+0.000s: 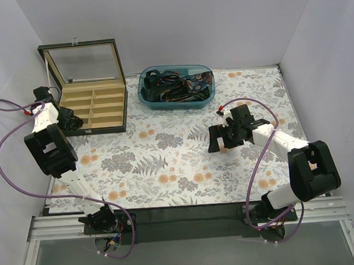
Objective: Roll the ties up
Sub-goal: Place the rolled tie into the container
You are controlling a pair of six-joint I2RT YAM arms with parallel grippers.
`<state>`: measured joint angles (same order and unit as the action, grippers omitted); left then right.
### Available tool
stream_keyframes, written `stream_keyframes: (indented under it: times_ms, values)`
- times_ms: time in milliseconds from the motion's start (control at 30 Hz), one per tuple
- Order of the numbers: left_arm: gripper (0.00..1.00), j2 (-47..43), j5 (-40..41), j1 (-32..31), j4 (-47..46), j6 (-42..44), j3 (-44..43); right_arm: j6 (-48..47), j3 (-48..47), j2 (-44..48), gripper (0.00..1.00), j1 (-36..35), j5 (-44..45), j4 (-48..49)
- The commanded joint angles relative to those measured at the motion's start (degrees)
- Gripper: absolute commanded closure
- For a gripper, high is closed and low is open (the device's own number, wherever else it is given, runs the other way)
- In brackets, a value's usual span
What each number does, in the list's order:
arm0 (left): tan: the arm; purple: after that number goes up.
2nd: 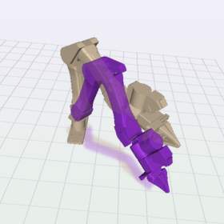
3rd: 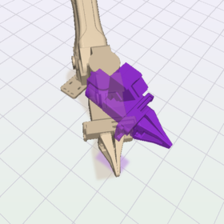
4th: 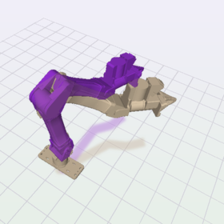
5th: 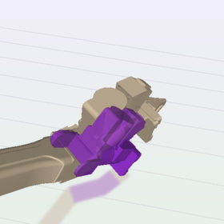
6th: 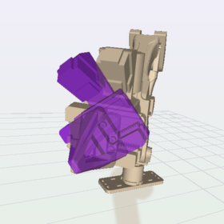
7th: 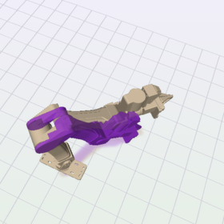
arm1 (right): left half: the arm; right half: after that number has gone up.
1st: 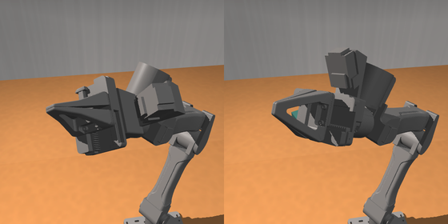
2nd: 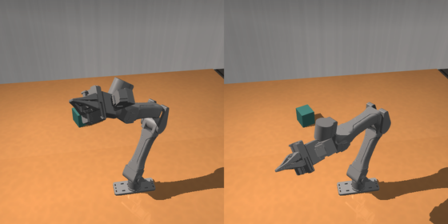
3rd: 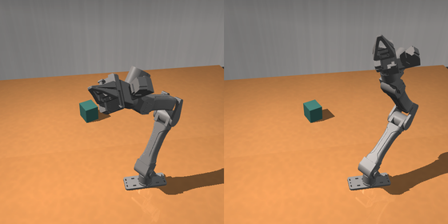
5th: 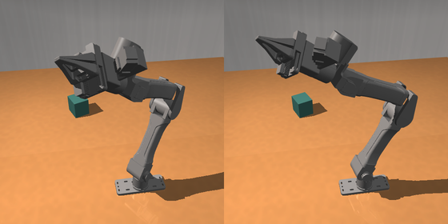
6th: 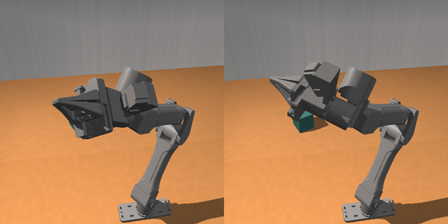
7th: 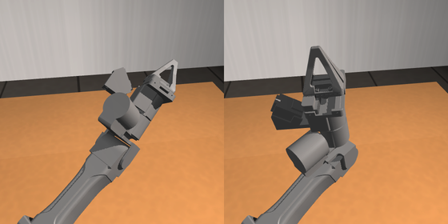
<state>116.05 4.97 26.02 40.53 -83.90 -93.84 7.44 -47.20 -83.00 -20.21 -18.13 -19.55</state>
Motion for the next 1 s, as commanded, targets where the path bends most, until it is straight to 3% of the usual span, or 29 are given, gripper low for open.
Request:
stream_keyframes:
  times_ms: [0, 500, 967]
  values:
    - [1.00, 0.5, 0.1, 0.5, -0.1, -1.6, -2.7, -0.6, 0.1, -0.2, 0.04, 0.3, -0.3, 0.7]
    - [0.99, -0.6, 2.3, 0.4, -3.2, -8.9, -2.8, -0.8, 0.4, -0.1, 0.04, 0.6, -0.4, 1.0]
    - [0.97, -2.5, 2.0, 0.3, -7.5, -11.6, 4.2, -0.8, 0.4, -0.8, 0.04, 1.0, -1.1, 1.1]
